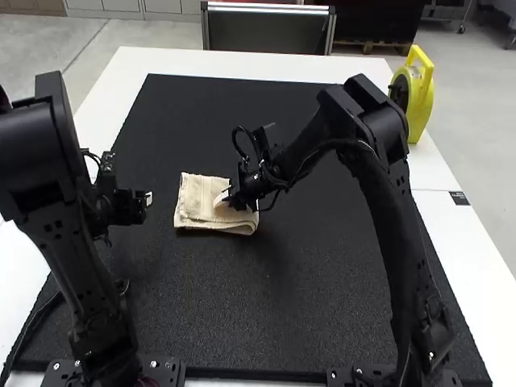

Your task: Fold the towel.

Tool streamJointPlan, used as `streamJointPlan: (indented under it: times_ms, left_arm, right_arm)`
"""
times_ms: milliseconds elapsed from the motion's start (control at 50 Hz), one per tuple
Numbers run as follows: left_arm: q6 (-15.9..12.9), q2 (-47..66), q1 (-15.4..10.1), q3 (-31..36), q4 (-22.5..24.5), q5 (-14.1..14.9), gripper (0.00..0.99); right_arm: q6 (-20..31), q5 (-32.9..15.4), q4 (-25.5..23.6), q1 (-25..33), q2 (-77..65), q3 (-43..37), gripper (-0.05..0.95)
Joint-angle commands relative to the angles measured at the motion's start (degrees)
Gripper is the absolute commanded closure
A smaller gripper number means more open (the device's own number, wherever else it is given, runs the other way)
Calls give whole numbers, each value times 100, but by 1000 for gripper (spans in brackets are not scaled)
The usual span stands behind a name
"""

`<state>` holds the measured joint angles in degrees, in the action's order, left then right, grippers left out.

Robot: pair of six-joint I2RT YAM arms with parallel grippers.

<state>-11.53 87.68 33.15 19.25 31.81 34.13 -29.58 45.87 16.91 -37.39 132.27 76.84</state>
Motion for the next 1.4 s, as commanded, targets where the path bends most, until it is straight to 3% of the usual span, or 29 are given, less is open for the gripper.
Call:
streamJointPlan:
  times_ms: [0, 560, 780, 1380]
  left_arm:
    - [-25, -146, 60, -26, 36, 85, 38]
    - [-42, -146, 139, -70, -26, 226, 38]
    - [-69, -146, 236, -96, -8, 226, 38]
    - [-69, -146, 201, -96, 36, 217, 38]
  right_arm:
    - [-74, 19, -12, -6, -465, 174, 920]
    - [-390, 36, 67, -480, 168, 947, 920]
    - [-355, 54, 76, -480, 317, 921, 920]
    - [-74, 159, 173, -339, 853, 850, 920]
